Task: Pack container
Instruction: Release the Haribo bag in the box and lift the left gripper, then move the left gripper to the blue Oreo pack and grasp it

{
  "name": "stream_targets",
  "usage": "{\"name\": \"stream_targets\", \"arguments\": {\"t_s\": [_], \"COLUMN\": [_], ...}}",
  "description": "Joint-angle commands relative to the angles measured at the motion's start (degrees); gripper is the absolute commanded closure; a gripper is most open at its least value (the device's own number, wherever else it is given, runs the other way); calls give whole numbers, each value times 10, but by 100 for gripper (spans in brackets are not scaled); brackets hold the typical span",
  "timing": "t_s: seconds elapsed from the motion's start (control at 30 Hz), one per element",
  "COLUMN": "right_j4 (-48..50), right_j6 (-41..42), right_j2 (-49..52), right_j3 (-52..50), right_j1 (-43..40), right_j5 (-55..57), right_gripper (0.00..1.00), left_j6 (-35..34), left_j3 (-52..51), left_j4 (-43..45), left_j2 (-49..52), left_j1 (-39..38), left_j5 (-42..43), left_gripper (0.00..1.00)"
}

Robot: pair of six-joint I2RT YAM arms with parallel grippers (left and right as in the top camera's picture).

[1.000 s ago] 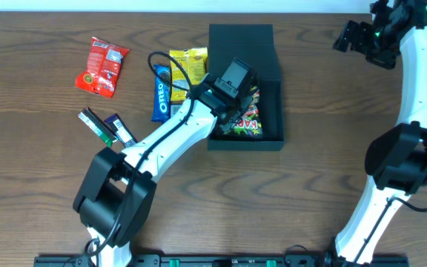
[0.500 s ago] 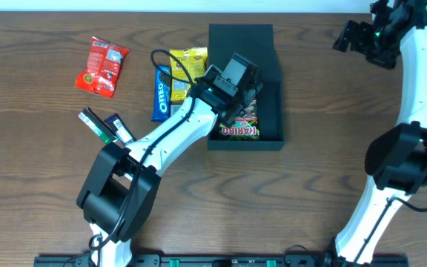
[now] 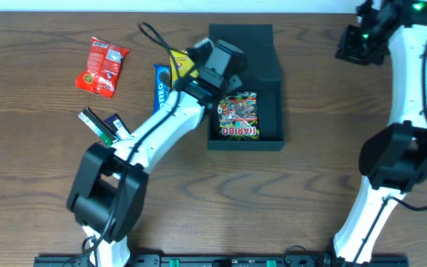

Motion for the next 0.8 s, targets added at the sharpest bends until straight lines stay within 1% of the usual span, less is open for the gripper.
{"name": "stream_targets", "arguments": {"t_s": [0.0, 0.07, 0.23, 0.33, 0.4, 0.5, 0.63, 0.67, 0.77], "right_j4": [-5, -12, -30, -30, -24, 0, 35, 46, 63], "right_j6": [-18, -43, -45, -46, -47, -44, 1, 14, 56], "right_j2": [-21, -21, -21, -21, -21, -21, -21, -21, -21], "right_j3": [2, 2, -9, -36, -61, -114, -176, -194, -221], "right_j1": [42, 69, 130, 169, 194, 233, 271, 283, 299], "right_j5": [-33, -50, -62, -62, -56, -6, 76, 99, 157], "right_gripper": [99, 98, 98, 99, 98, 99, 99, 98, 98], "left_j6": [170, 222, 233, 237, 252, 271, 291, 292, 292], "left_j3": [3, 3, 3, 3, 2, 2, 2, 2, 2], "left_j4": [-3, -17, -66, -98, -112, -121, -132, -137, -142], "left_j2": [-37, -44, -47, -43, -40, -30, -4, 7, 26], "left_j1": [27, 45, 87, 120, 143, 163, 165, 163, 161], "left_j5": [-45, -45, -40, 8, 67, 114, 149, 177, 213], "left_gripper": [94, 94, 94, 94, 94, 94, 94, 94, 94]}}
